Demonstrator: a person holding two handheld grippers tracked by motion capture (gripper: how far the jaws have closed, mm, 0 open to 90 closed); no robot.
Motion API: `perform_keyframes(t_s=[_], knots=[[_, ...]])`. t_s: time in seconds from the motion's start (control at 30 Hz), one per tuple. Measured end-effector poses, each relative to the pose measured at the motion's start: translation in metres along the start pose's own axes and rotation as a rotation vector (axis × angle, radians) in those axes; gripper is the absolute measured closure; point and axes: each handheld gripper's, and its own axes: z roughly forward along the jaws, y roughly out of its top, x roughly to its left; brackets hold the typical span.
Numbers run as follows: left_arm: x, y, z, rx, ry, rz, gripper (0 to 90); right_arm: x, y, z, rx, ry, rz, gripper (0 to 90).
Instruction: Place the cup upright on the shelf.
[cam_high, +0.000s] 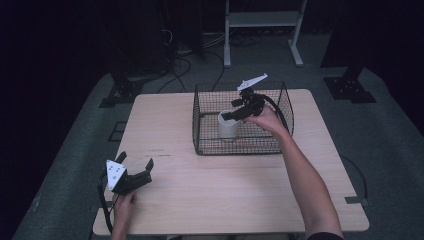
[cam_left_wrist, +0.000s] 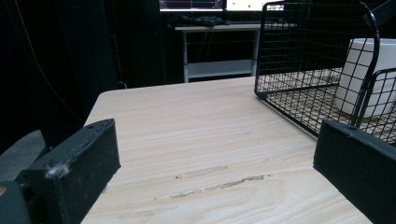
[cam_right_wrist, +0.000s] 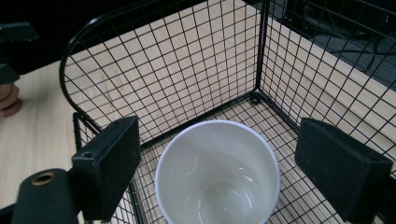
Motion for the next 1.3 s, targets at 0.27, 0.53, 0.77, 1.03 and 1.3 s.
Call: perform_keyframes(t_s=[0.27, 0.53, 0.77, 1.03, 1.3], knots=[[-0.001, 0.0, 0.0, 0.0, -0.002, 0.006, 0.0, 0.003, -0.002, -0.009, -0.008, -0.017, 0.033, 13.4], [-0.001, 0.0, 0.0, 0.001, -0.002, 0.01, 0.0, 0.01, 0.001, -0.021, -0.028, -0.022, 0.032, 13.4], [-0.001, 0.0, 0.0, 0.002, -0.001, 0.011, 0.0, 0.015, -0.005, -0.034, -0.049, -0.011, 0.031, 13.5], [-0.001, 0.0, 0.0, 0.002, 0.0, 0.012, 0.0, 0.017, -0.011, -0.047, -0.05, -0.009, 0.036, 13.5], [-0.001, 0.0, 0.0, 0.003, 0.001, 0.013, 0.0, 0.022, -0.019, -0.057, -0.049, -0.001, 0.028, 13.5]])
